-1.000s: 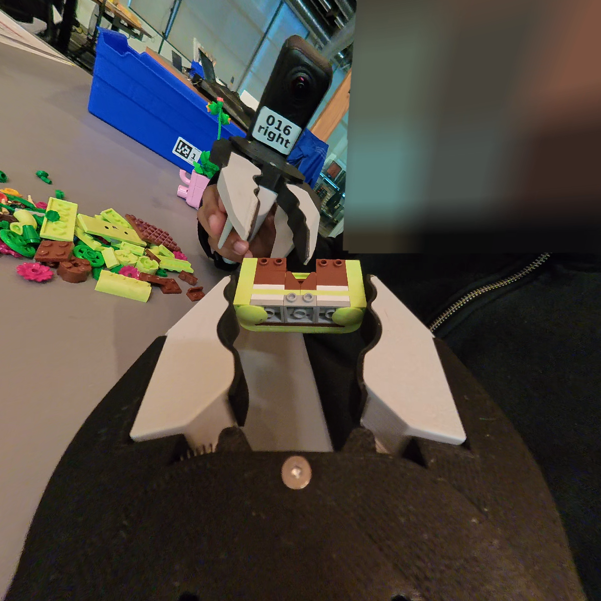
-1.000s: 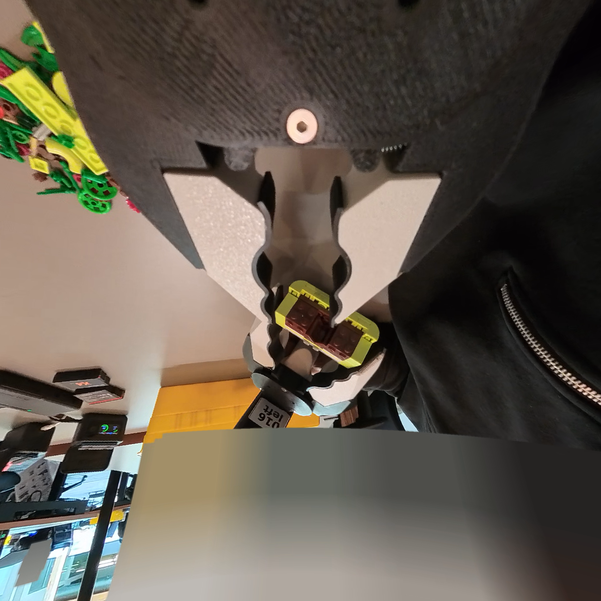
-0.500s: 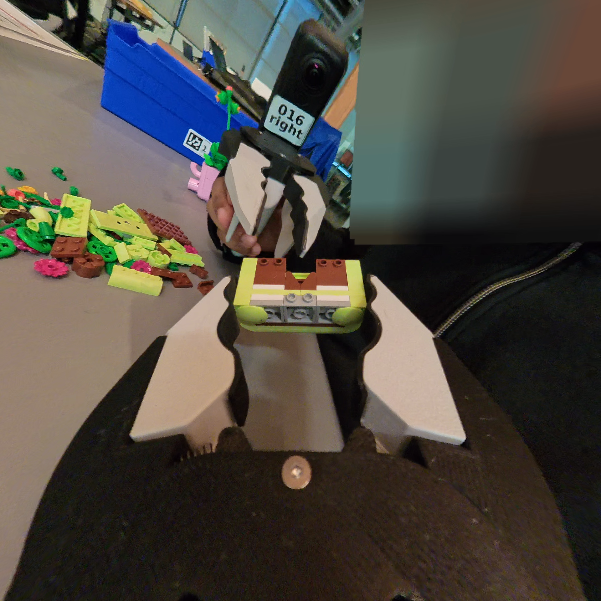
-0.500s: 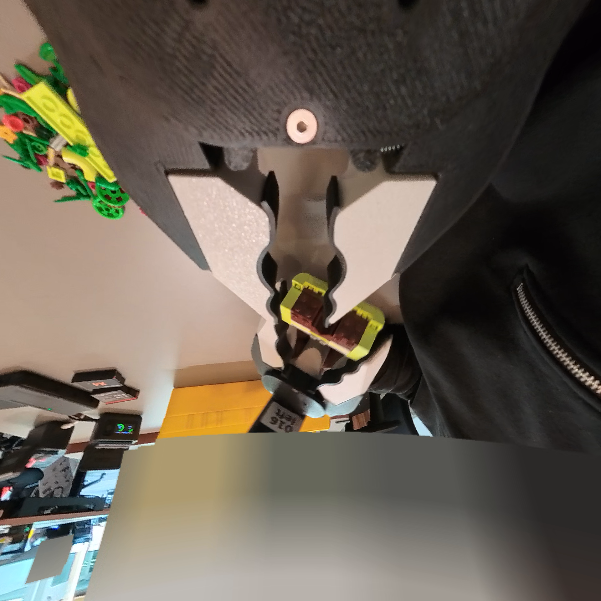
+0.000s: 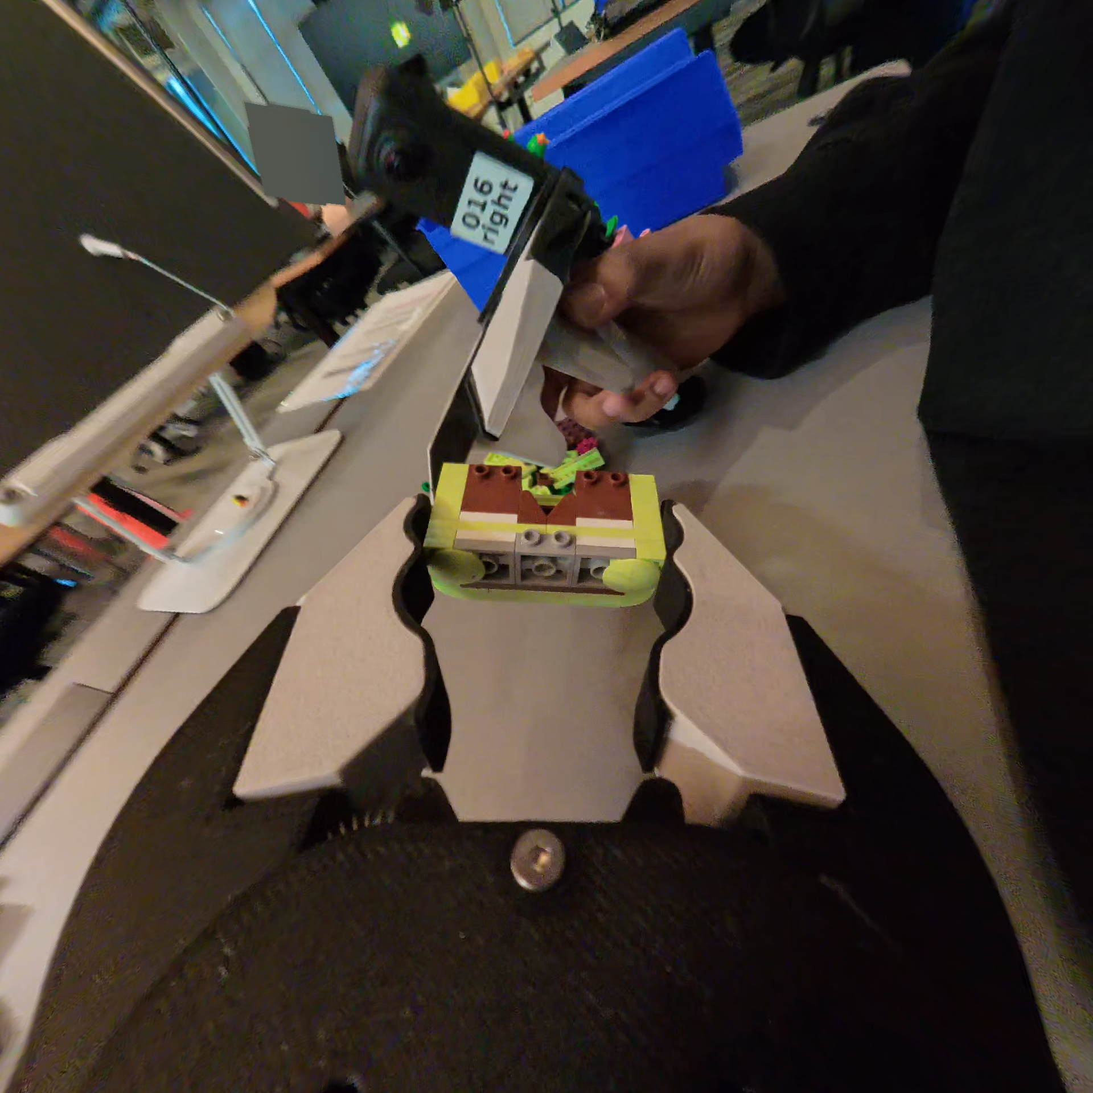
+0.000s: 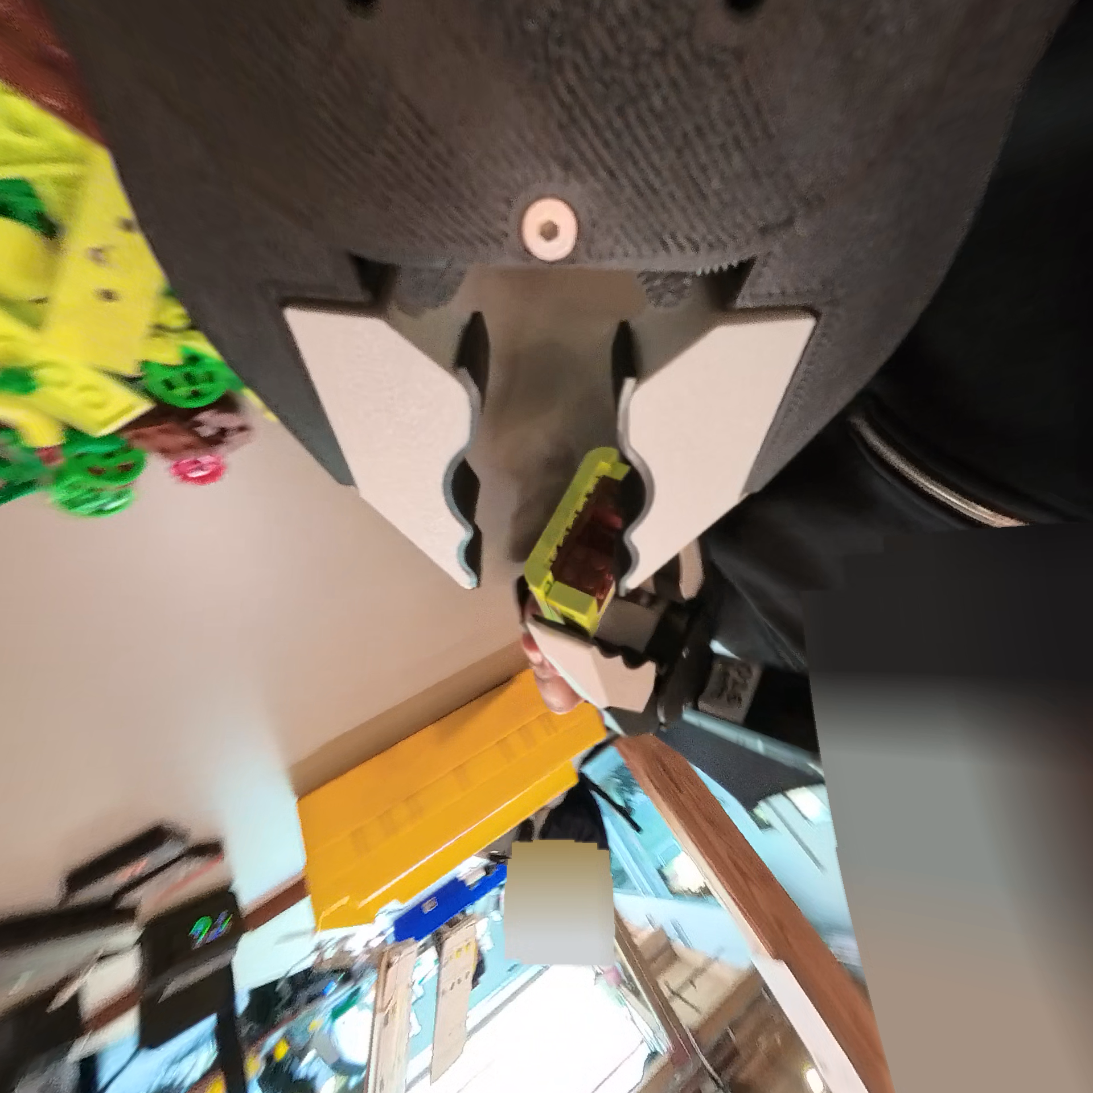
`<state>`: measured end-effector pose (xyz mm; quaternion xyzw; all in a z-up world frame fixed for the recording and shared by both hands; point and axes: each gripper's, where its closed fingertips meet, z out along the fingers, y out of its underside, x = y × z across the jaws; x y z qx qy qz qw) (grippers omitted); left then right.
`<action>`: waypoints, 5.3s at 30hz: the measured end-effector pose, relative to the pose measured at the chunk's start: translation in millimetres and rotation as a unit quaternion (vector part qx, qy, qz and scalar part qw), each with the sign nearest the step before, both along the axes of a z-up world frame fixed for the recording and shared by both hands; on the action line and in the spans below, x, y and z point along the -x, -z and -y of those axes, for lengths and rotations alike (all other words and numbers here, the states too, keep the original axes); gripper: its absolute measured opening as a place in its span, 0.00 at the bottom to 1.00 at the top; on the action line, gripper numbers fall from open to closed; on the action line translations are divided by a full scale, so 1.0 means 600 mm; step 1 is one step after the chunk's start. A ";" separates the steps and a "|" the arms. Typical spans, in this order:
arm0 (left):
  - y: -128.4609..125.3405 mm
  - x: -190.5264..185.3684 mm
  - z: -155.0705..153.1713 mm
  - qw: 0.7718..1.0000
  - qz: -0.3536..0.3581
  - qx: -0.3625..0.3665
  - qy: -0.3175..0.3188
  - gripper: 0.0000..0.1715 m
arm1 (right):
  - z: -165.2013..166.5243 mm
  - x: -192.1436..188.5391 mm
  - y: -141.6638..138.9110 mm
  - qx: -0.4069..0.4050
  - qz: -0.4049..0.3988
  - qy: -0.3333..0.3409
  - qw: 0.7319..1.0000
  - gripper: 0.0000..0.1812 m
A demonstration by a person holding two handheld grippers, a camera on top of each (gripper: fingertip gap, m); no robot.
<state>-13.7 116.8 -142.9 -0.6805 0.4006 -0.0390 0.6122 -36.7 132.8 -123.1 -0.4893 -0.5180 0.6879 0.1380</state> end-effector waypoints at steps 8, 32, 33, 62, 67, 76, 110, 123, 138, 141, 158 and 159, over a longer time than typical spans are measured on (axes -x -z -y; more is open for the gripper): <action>0.007 -0.003 -0.002 0.999 -0.039 -0.030 -0.005 0.43 | 0.040 0.001 0.018 0.078 0.062 -0.062 0.993 0.16; -0.056 0.007 0.010 0.866 0.432 0.222 0.117 0.18 | 0.044 -0.017 -0.028 -0.086 -0.078 -0.029 0.993 0.15; -0.054 0.006 0.010 0.874 0.419 0.217 0.114 0.18 | 0.043 -0.018 -0.029 -0.086 -0.082 -0.028 0.993 0.15; 0.040 0.090 -0.044 0.978 0.060 0.117 -0.164 0.19 | -0.005 0.012 0.034 -0.105 0.040 0.047 0.993 0.16; 0.044 0.088 -0.045 0.977 0.049 0.117 -0.169 0.19 | -0.007 0.023 0.057 -0.031 0.108 0.055 0.992 0.24; 0.042 0.069 -0.045 0.982 0.032 0.100 -0.155 0.18 | -0.003 0.028 0.066 0.006 0.134 0.056 0.989 0.18; 0.064 0.001 0.023 0.882 0.253 0.392 0.058 0.28 | 0.045 -0.007 0.053 0.058 0.128 -0.084 0.987 0.17; 0.055 0.024 -0.004 0.874 0.307 0.377 0.014 0.27 | 0.013 0.013 0.046 -0.064 0.078 0.023 0.995 0.31; 0.012 0.022 -0.003 0.907 0.311 0.283 0.038 0.27 | 0.033 0.005 0.030 0.033 0.084 -0.023 0.996 0.20; 0.011 0.022 0.000 0.897 0.324 0.297 0.047 0.25 | 0.036 0.003 0.028 0.044 0.085 -0.033 0.995 0.20; -0.025 0.018 0.013 0.803 0.456 0.362 0.124 0.22 | 0.046 -0.019 -0.002 0.148 0.071 -0.107 0.981 0.19; -0.040 0.023 0.017 0.784 0.484 0.361 0.145 0.13 | 0.041 -0.024 -0.018 0.183 0.053 -0.121 0.974 0.20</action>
